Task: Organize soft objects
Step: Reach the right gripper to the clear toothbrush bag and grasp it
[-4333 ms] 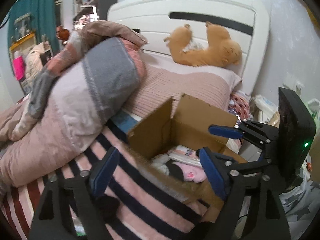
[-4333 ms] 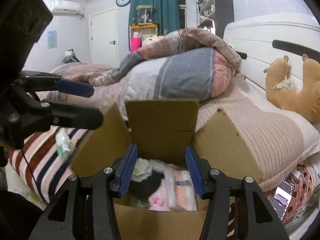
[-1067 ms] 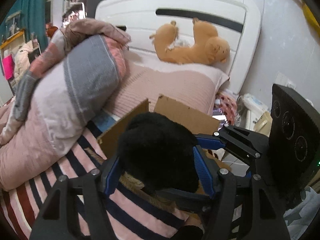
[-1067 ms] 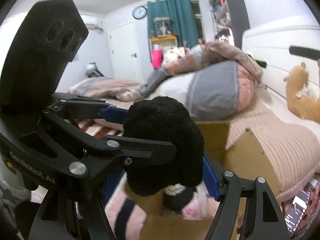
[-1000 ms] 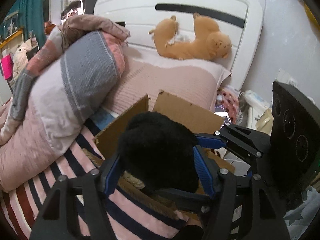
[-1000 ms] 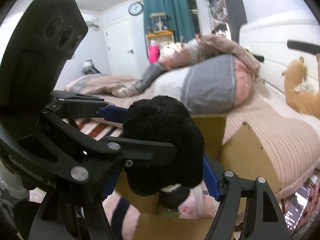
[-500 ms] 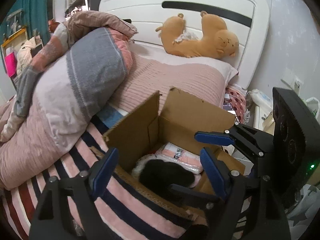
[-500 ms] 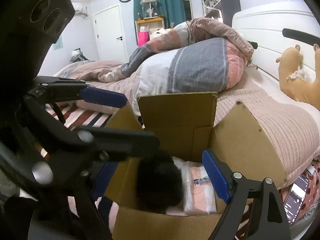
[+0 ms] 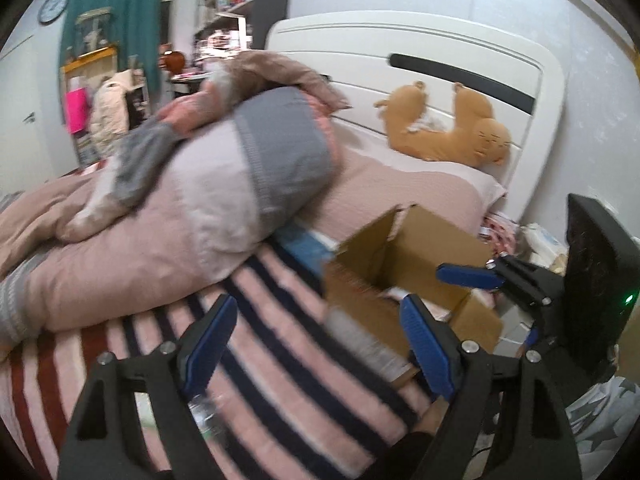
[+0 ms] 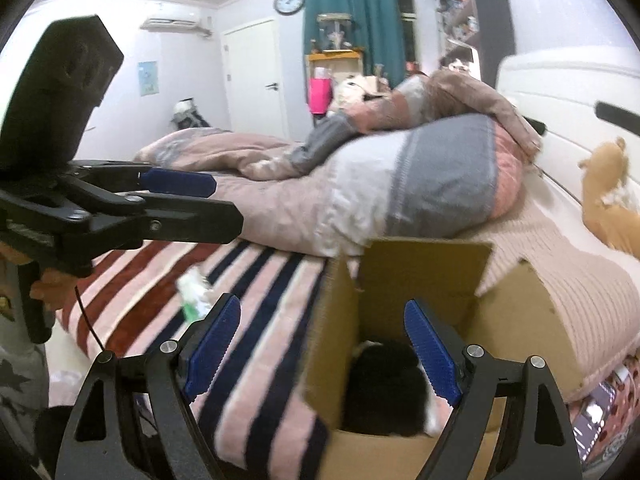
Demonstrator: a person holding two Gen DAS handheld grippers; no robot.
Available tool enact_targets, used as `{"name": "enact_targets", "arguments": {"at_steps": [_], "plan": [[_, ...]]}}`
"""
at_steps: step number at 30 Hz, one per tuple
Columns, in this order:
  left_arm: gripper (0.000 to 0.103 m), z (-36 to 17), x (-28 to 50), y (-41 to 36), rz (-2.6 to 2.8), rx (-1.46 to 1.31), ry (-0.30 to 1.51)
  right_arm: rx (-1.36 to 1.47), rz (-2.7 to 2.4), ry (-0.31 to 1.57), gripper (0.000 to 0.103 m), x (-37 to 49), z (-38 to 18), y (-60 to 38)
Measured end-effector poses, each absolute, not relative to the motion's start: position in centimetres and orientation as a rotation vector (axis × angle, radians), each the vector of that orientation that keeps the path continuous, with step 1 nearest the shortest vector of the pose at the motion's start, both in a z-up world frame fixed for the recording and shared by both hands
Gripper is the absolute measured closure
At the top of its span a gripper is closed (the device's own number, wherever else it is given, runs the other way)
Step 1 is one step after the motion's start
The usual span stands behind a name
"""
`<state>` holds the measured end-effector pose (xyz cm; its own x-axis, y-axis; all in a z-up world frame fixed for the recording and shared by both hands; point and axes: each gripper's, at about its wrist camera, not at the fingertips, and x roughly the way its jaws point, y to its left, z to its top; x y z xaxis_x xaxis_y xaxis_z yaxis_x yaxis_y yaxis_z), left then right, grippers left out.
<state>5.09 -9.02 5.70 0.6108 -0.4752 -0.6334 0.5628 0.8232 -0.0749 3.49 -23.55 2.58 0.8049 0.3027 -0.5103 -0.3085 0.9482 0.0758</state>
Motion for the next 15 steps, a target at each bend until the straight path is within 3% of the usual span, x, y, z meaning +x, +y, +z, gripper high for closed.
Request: {"name": "enact_targets", "arguments": {"at_steps": [7, 15], "plan": [[0.022, 3.3, 5.0, 0.4, -0.447, 0.060, 0.706, -0.077, 0.444, 0.585, 0.021, 4.8, 2.4, -16.5], [0.022, -2.2, 5.9, 7.8, -0.361, -0.006, 0.775, -0.143, 0.576, 0.722, 0.021, 8.9, -2.1, -8.8]]}}
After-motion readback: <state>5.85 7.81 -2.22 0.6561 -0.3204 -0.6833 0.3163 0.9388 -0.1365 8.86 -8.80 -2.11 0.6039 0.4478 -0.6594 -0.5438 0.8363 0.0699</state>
